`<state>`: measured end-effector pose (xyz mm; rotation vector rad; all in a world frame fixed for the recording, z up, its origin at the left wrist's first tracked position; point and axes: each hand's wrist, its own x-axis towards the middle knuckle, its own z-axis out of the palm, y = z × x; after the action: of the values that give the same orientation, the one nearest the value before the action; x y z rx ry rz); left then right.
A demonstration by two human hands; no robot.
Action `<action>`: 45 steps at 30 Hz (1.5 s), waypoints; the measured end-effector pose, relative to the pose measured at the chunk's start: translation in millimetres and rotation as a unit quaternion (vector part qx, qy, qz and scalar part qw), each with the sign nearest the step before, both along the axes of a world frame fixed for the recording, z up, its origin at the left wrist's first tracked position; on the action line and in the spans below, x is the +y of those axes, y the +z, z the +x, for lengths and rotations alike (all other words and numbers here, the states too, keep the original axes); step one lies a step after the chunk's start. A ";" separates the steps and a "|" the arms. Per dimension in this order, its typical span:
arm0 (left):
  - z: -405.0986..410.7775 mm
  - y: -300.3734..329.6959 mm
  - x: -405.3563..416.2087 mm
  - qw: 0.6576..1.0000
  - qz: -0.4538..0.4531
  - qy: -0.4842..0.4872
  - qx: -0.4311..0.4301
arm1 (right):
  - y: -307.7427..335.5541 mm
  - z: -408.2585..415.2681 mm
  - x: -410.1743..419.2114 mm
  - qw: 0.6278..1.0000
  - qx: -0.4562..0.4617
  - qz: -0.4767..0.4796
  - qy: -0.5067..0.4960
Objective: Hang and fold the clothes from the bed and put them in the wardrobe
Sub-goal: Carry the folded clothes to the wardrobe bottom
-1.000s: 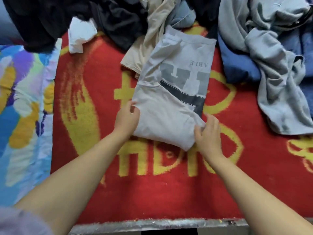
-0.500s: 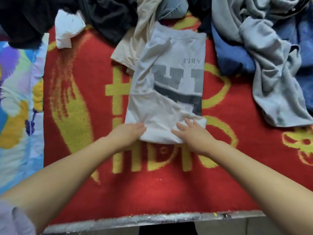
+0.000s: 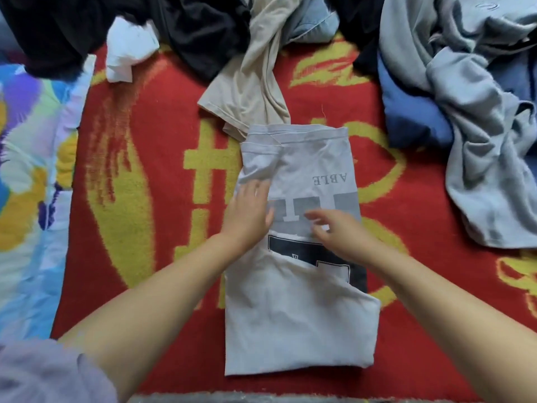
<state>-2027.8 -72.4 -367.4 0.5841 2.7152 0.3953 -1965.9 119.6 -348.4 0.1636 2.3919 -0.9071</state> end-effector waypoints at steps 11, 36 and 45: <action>-143.8 -4.6 10.3 0.997 -0.046 0.061 -0.010 | -44.8 -158.5 67.4 0.966 0.129 0.203 -0.090; 105.3 -37.3 -131.4 0.896 -0.091 -0.431 0.052 | -36.8 161.7 68.8 0.830 0.202 0.181 0.488; 83.6 -34.3 -92.6 0.976 0.129 -0.086 -0.152 | -32.4 114.0 56.1 0.961 0.020 -0.019 0.275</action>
<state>-1944.2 -165.0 -401.7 0.7538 2.3171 0.7325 -1851.9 175.8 -380.9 -0.5158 2.2679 -0.6882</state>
